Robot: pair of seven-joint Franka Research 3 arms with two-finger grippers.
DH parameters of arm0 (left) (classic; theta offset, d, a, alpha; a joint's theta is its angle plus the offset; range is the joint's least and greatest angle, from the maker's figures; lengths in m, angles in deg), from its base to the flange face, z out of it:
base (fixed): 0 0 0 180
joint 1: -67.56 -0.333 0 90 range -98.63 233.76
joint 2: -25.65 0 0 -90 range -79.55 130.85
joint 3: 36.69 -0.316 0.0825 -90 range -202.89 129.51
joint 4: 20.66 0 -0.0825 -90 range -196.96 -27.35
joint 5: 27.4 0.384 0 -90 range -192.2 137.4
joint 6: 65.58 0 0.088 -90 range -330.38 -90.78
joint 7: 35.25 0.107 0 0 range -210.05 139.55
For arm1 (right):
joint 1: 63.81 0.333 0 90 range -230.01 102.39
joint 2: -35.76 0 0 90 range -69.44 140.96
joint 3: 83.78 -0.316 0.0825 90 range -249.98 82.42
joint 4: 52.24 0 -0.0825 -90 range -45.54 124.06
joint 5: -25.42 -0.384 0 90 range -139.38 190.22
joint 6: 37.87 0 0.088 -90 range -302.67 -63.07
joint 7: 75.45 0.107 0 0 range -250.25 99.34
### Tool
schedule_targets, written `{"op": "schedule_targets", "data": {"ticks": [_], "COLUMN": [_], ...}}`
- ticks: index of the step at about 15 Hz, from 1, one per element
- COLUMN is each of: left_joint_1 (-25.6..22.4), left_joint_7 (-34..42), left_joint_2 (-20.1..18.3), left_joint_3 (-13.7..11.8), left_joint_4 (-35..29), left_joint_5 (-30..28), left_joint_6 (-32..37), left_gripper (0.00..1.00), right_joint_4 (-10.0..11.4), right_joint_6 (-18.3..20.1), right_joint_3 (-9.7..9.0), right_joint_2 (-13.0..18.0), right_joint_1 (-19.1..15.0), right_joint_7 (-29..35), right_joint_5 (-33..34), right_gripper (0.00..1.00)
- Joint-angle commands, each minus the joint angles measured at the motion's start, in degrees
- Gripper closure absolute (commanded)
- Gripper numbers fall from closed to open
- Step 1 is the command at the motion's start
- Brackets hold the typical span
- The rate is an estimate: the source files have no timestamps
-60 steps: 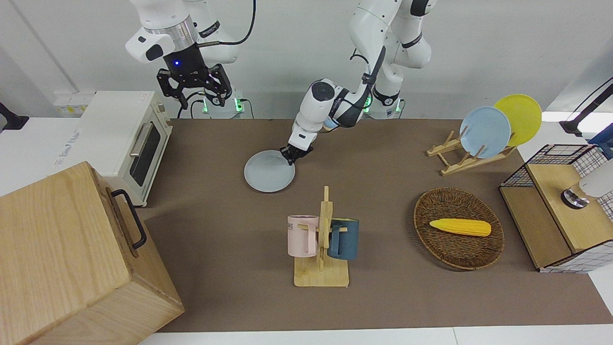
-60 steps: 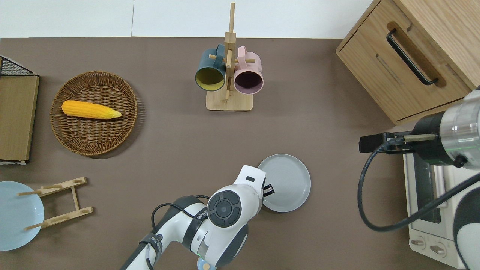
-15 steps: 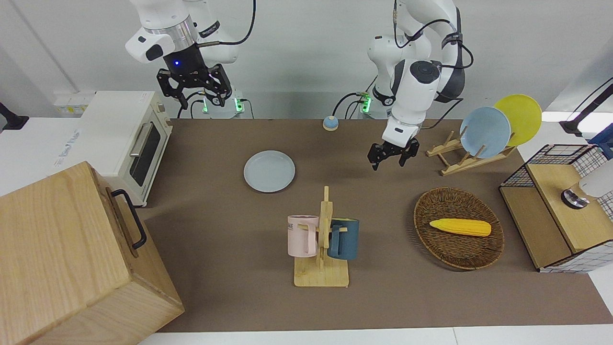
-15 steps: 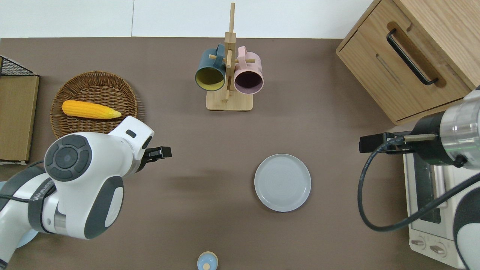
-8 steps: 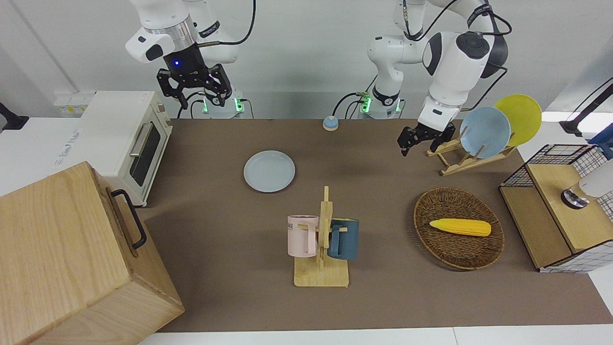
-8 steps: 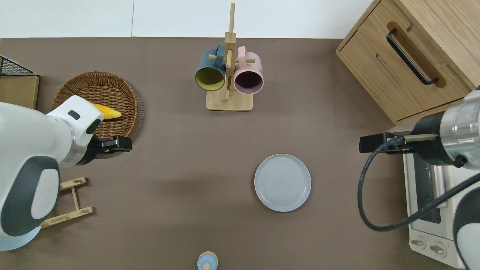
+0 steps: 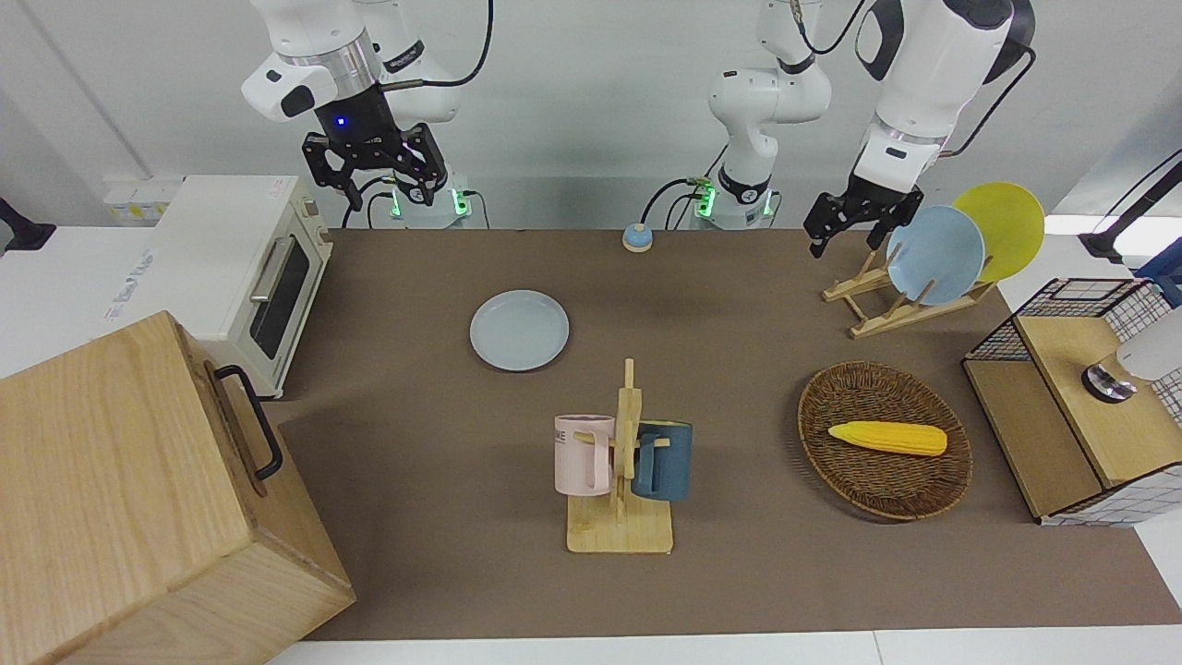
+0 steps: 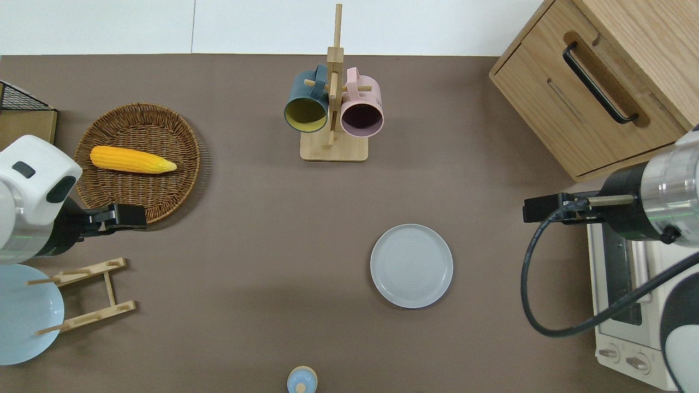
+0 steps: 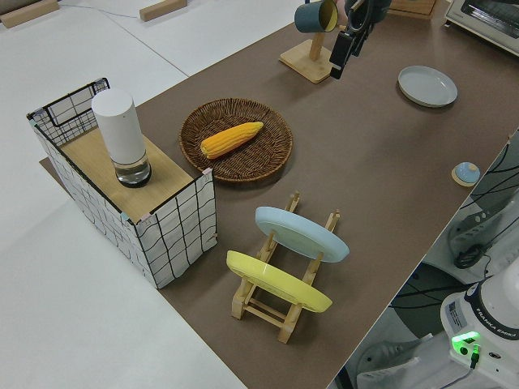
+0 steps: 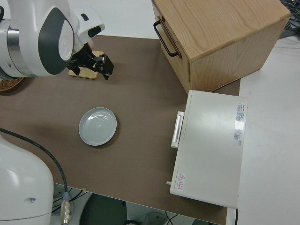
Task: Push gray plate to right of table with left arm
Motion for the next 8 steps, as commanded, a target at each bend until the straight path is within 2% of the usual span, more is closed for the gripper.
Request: {"op": "schedule_targets", "data": {"ticks": [1, 6, 8], "left_joint_1": [-0.3, -0.4, -0.5], "left_joint_7": [0.9, 0.8, 0.8], "left_joint_2": [0.3, 0.2, 0.2], "left_joint_3": [-0.4, -0.6, -0.8], "left_joint_4": [6.6, 9.3, 9.4], "left_joint_5": [0.1, -0.3, -0.2], "left_joint_6": [6.7, 12.1, 12.2], "left_gripper": [0.01, 0.01, 0.01], "right_joint_4": [-0.8, -0.8, -0.8], "right_joint_6": [0.3, 0.3, 0.3], "right_joint_3": [-0.23, -0.23, -0.23], "right_joint_2": [-0.4, -0.4, -0.4], "right_joint_1": [-0.4, -0.4, -0.4], "right_joint_7": [0.1, 0.1, 0.1], "right_joint_5": [-0.9, -0.9, -0.9], "right_gripper": [0.005, 0.005, 0.005]}}
